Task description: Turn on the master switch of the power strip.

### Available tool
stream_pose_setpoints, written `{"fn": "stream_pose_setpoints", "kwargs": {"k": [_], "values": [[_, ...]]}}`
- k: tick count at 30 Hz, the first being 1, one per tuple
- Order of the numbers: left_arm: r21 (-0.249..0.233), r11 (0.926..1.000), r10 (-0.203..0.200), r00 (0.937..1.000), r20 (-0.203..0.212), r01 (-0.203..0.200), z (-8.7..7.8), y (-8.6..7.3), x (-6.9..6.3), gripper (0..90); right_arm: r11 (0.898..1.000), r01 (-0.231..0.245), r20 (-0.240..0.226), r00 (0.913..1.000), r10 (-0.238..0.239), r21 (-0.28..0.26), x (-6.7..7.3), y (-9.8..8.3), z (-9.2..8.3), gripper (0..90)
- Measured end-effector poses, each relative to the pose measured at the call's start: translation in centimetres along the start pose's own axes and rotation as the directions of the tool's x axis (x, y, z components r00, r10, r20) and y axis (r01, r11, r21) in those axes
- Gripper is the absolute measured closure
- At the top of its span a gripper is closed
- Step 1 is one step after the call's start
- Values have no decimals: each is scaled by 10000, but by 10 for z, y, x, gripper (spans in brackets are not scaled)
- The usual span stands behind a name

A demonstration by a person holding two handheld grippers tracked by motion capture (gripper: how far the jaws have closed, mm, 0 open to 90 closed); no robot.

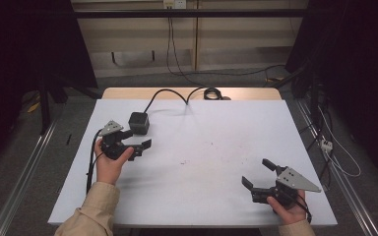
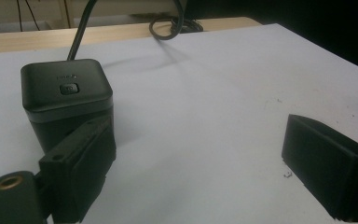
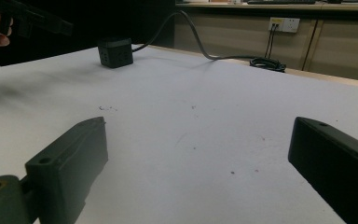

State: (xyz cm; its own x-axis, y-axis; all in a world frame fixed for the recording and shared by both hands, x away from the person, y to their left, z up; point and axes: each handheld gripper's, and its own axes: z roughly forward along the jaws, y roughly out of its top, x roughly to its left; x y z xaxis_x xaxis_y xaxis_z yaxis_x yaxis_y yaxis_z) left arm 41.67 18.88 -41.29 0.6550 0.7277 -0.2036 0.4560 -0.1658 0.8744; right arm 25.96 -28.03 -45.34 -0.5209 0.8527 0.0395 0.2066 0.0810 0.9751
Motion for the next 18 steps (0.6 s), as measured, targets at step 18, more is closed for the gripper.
{"fn": "stream_pose_setpoints", "kwargs": {"k": [18], "values": [[-60, 10000, -17, 9998, 186, 19, -14, -24, 1, 82, 10000, 8, -33, 10000, -8, -10, 0, 0, 0, 41]]}}
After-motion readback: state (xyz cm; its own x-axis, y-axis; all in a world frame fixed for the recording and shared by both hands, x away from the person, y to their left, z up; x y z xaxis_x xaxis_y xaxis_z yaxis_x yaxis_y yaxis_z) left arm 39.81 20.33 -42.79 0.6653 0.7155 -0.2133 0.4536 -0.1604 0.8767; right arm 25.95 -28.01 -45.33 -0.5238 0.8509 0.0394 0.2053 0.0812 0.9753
